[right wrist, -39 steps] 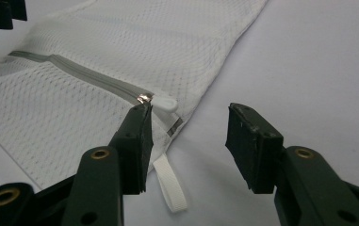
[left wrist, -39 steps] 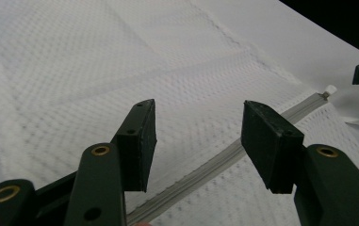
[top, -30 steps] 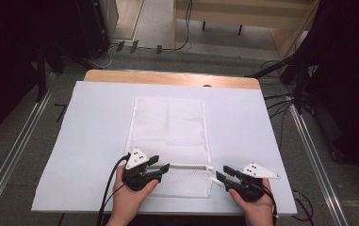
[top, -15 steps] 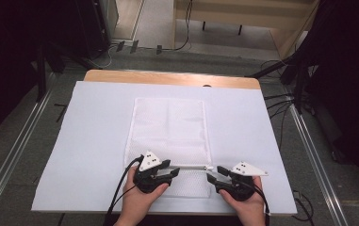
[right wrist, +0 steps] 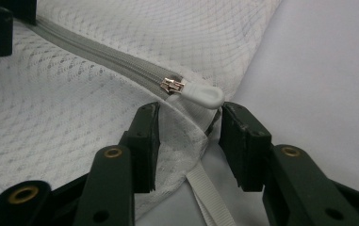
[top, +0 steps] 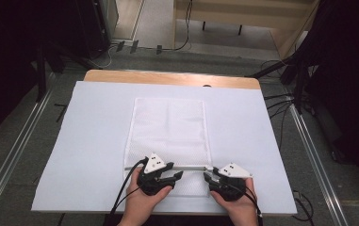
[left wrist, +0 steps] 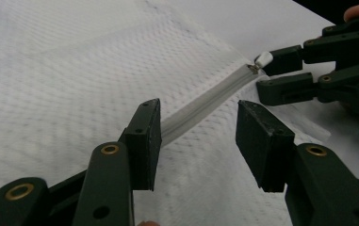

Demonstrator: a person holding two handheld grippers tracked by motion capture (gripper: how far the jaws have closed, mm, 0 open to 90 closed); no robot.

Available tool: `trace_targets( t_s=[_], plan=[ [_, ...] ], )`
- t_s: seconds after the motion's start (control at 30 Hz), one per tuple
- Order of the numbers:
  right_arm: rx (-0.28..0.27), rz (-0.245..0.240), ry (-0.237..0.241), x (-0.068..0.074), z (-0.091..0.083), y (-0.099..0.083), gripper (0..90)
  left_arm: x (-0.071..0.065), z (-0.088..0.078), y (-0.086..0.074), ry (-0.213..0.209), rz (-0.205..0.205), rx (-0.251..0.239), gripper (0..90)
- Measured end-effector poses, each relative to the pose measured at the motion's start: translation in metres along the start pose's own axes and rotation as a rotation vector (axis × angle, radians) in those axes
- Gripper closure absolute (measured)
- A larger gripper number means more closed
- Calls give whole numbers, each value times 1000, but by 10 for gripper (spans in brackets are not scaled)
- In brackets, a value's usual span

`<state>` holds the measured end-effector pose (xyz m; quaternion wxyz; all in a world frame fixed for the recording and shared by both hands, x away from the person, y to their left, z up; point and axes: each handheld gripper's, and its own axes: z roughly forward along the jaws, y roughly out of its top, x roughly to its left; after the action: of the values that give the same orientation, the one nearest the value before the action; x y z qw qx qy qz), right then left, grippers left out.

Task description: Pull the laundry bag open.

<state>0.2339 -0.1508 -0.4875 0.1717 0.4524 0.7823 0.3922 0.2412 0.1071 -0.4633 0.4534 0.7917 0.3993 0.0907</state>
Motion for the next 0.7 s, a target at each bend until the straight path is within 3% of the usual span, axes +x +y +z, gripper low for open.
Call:
trace_targets(
  t_s=[0.03, 0.17, 0.23, 0.27, 0.47, 0.7],
  plan=[
    [0, 0, 0, 0, 0, 0, 606, -2, 2, 0, -6, 4, 10, 515],
    [-3, -28, -15, 3, 0, 0, 756, -9, 10, 4, -28, -4, 17, 515],
    [-3, -25, -10, 3, 0, 0, 792, -15, 13, 9, -33, 6, 20, 516],
    [-5, -9, -5, 1, 0, 0, 859, -21, 18, 15, -43, 9, 17, 517],
    [-48, 3, 64, -2, -5, -1, 879, -39, 33, 31, -69, 44, 52, 598],
    [-130, -8, 74, 2, -16, 2, 879, -35, 43, 33, -50, 15, 85, 771]
  ],
)
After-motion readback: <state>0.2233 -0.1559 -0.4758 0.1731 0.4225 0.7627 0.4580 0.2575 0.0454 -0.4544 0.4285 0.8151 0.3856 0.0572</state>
